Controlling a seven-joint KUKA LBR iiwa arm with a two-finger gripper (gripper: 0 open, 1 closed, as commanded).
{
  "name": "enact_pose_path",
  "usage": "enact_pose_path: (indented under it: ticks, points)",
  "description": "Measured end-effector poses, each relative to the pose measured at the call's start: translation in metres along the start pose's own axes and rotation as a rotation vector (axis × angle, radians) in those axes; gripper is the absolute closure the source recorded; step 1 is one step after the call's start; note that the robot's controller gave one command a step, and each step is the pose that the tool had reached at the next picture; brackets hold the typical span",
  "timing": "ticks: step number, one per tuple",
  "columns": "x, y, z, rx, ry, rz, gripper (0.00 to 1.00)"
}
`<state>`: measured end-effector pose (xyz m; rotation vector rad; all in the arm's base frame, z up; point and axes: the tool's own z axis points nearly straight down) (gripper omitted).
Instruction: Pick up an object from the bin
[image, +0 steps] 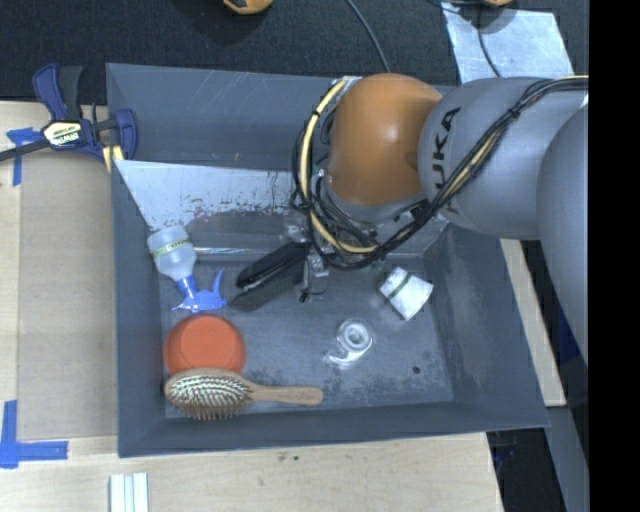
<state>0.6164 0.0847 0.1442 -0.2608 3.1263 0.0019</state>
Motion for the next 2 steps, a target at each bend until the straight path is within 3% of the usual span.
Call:
enact_pose_path:
  ticks: [1, 2]
  points:
    - [-0.0028, -0.0002, -0.0239, 0.001, -0.011, 0.001, 1.00]
    - [-0.0019, -0.0002, -0.0240, 0.000, -0.008, 0.001, 1.00]
